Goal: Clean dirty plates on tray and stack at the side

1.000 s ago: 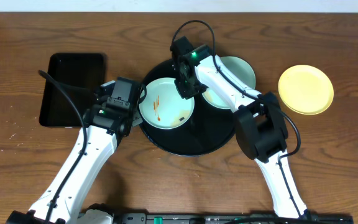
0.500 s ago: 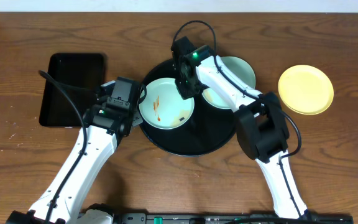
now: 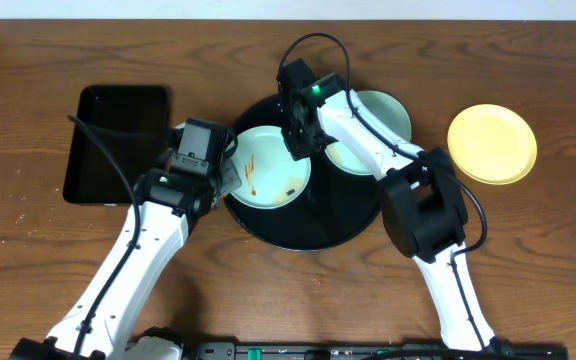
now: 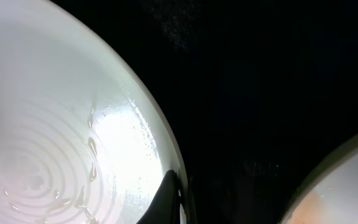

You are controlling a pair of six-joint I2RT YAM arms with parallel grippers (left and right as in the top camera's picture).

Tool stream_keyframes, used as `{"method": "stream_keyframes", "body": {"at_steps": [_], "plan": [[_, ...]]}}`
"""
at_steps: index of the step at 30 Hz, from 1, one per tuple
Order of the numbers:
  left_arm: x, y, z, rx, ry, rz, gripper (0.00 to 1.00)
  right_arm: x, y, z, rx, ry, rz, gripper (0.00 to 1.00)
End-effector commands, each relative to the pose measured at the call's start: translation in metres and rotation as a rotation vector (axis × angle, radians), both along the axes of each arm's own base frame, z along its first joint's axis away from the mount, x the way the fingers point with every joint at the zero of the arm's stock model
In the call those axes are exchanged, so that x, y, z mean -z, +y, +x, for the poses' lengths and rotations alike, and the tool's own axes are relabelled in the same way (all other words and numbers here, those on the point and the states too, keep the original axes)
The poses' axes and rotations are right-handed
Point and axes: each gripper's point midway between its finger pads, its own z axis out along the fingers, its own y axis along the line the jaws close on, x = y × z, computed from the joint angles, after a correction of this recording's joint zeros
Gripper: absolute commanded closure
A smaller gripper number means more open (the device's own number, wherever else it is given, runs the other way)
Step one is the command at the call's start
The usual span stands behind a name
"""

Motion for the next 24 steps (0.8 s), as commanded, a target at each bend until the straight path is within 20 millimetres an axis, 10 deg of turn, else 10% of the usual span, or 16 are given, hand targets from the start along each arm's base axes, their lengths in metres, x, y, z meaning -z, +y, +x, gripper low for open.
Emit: {"method": "stream_keyframes", "body": {"at_steps": [1,14,24], "plan": [[0.010,-0.011,0.011,0.112,-0.006,0.006,0.92,0.018,0.007,-0.015,-0.018,0.058,0.019,0.99],[0.090,-0.052,0.035,0.204,0.122,-0.131,0.92,0.018,0.009,-0.016,-0.019,0.067,0.033,0.99],[0.099,-0.055,0.044,0.210,0.107,-0.138,0.92,0.018,0.009,-0.015,-0.011,0.067,0.034,0.99]]}}
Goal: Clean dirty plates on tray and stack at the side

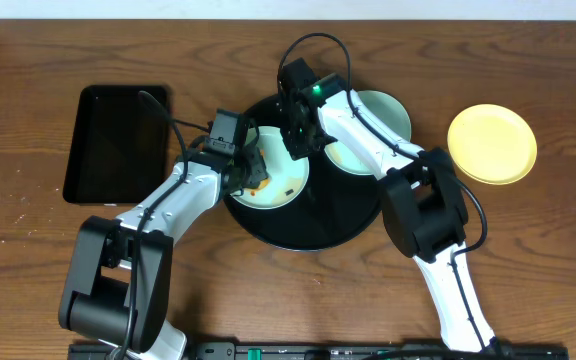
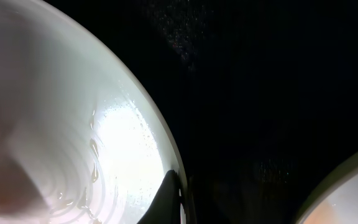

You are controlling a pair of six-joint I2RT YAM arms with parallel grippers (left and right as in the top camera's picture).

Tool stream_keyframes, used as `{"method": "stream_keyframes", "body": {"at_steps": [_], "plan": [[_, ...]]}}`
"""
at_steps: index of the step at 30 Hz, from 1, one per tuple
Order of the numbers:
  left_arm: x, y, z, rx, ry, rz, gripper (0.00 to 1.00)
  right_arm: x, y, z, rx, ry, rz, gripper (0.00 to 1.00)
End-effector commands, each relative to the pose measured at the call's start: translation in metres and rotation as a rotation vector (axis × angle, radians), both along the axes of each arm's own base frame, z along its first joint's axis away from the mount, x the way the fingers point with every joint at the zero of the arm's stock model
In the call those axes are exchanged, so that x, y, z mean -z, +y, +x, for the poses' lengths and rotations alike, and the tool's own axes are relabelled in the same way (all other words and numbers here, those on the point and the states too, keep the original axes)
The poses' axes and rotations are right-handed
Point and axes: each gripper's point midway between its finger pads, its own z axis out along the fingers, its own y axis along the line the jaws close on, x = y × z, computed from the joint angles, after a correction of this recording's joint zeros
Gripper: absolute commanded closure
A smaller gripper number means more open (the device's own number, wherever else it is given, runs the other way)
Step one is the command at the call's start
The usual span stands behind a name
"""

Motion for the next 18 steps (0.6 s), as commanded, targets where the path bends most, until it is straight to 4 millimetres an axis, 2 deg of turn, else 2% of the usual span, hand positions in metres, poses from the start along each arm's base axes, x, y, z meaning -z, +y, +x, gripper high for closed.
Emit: {"method": "stream_keyframes", "body": {"at_steps": [1,15,18], "plan": [[0.0016,-0.0001,0.0001,0.014,-0.004,0.000,0.92,0.0176,0.0055,-0.0152,-0.006,0.062,0.009,0.99],[-0.0010,-0.0016,0.0052,0.012,-0.027,-0.007,0.92,0.0177,0.0049,-0.0150,0.006,0.062,0.006,0.99],[0.0003,0.0053,0.0061,-0.005,-0.031,0.029,0.92,0.0182,0.0022,-0.0133,0.027,0.056,-0.009,0.99]]}}
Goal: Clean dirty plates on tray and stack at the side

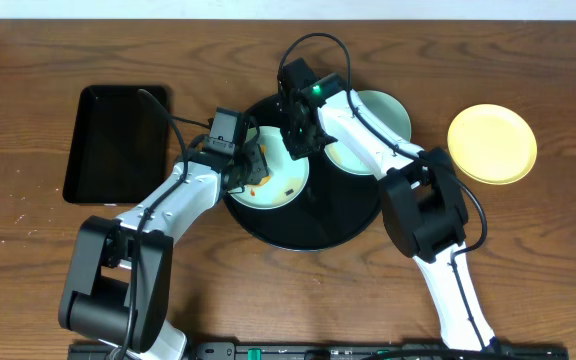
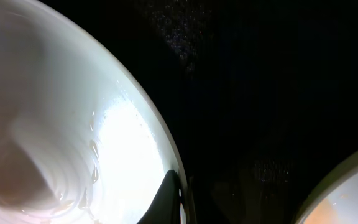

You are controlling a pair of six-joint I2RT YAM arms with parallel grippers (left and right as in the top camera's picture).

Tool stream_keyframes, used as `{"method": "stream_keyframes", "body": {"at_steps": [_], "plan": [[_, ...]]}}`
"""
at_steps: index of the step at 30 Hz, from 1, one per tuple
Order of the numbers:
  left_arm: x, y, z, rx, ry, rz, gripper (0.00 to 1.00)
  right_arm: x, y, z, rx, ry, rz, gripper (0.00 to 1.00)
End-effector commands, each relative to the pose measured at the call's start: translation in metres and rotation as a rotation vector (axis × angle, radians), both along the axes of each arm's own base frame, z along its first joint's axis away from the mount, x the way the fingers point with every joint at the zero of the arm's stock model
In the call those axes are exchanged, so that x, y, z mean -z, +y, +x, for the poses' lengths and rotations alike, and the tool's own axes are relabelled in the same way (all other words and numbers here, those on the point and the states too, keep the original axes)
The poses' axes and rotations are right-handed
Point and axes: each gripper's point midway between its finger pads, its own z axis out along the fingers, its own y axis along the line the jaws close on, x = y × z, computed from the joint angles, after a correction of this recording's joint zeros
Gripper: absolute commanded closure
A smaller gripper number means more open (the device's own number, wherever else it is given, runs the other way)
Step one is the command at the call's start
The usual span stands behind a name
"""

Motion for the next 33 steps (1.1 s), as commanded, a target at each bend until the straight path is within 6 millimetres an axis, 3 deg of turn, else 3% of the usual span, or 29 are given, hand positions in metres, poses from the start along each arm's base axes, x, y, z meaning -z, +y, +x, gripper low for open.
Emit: {"method": "stream_keyframes", "body": {"at_steps": [1,8,13,15,19,22,27,30,33], "plan": [[0.004,0.010,0.000,-0.012,-0.002,0.050,0.92,0.018,0.002,-0.013,0.015,0.054,-0.009,0.99],[-0.003,0.011,0.003,-0.018,-0.019,0.050,0.93,0.018,0.002,-0.013,0.016,0.055,-0.009,0.99],[-0.054,0.024,0.017,-0.012,-0.162,0.052,0.92,0.018,0.001,-0.014,0.015,0.057,-0.011,0.99],[-0.080,0.044,0.023,-0.035,-0.241,0.095,0.92,0.018,0.001,-0.014,0.015,0.057,-0.011,0.99],[-0.125,0.106,0.027,-0.163,-0.354,0.155,0.92,0.018,-0.001,-0.012,0.017,0.048,-0.023,0.99],[-0.137,0.159,0.026,-0.284,-0.380,0.186,0.92,0.019,-0.002,-0.012,0.018,0.042,-0.033,0.99],[-0.122,0.252,0.022,-0.486,-0.352,0.245,0.92,0.019,-0.002,-0.011,0.018,0.041,-0.032,0.99],[-0.095,0.285,0.018,-0.558,-0.293,0.251,0.92,0.019,-0.001,-0.011,0.018,0.039,-0.031,0.99],[-0.058,0.301,0.013,-0.590,-0.201,0.248,0.92,0.019,-0.002,-0.011,0.018,0.041,-0.032,0.99]]}}
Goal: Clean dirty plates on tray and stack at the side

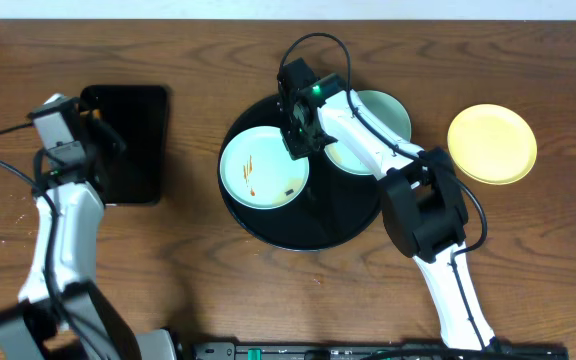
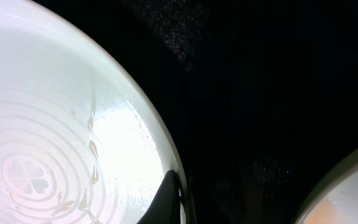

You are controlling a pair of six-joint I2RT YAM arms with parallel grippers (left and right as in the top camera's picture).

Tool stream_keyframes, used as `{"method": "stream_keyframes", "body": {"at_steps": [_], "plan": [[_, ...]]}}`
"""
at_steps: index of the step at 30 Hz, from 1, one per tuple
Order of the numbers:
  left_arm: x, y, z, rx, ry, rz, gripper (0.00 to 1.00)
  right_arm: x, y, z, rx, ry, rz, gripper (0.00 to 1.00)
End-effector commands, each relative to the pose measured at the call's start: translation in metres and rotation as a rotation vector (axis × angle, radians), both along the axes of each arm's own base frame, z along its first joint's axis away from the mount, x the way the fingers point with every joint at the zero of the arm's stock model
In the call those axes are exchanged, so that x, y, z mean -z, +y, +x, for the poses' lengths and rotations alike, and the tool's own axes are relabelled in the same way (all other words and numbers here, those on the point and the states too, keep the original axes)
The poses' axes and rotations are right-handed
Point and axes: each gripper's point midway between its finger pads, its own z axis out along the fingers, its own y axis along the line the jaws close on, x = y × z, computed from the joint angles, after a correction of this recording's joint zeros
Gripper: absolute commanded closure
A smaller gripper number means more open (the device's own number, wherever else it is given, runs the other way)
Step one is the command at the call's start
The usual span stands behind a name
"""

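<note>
A pale green plate (image 1: 264,167) lies on the left of the round black tray (image 1: 298,225); orange-red streaks and a dark speck mark it. My right gripper (image 1: 299,140) is shut on its right rim. In the right wrist view a dark fingertip (image 2: 168,198) presses inside the rim of that plate (image 2: 55,124), which shows ridged rings and wet streaks. A second pale green plate (image 1: 373,125) sits at the tray's back right, partly under my right arm. My left gripper (image 1: 98,143) is far left, over a rectangular black tray; its jaws are lost against the dark.
The rectangular black tray (image 1: 133,150) lies on the table's left. A yellow plate (image 1: 492,144) rests on the wood at the right, off the round tray. In the right wrist view, the second plate's edge (image 2: 347,193) shows bottom right across the dark tray floor (image 2: 260,93).
My left arm has gone from the stained plate to the far left, over the rectangular black tray. The plate is uncovered, streaks and speck showing. My right gripper has not moved.
My left gripper was at the plate's left rim while the right held the right rim. At the two following moments the left was down on the plate over the stains. Now it is away at the rectangular tray, and the right keeps its hold.
</note>
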Motion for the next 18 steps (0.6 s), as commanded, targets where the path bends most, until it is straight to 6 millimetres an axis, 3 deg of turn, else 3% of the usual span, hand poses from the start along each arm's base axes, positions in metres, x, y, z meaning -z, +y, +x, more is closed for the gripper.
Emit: {"method": "stream_keyframes", "body": {"at_steps": [1,6,14,18], "plan": [[0.036,0.014,-0.003,-0.017,0.089,-0.017,0.92,0.019,-0.001,-0.012,0.010,0.043,-0.030,0.99],[0.073,0.015,-0.006,-0.020,0.166,-0.050,0.92,0.019,-0.002,-0.012,0.010,0.044,-0.030,0.99],[0.079,0.016,-0.004,-0.021,0.169,-0.050,0.92,0.019,-0.001,-0.011,0.010,0.041,-0.028,0.99],[0.097,0.015,-0.007,-0.020,0.204,-0.065,0.92,0.019,-0.001,-0.011,0.010,0.040,-0.027,0.99]]}}
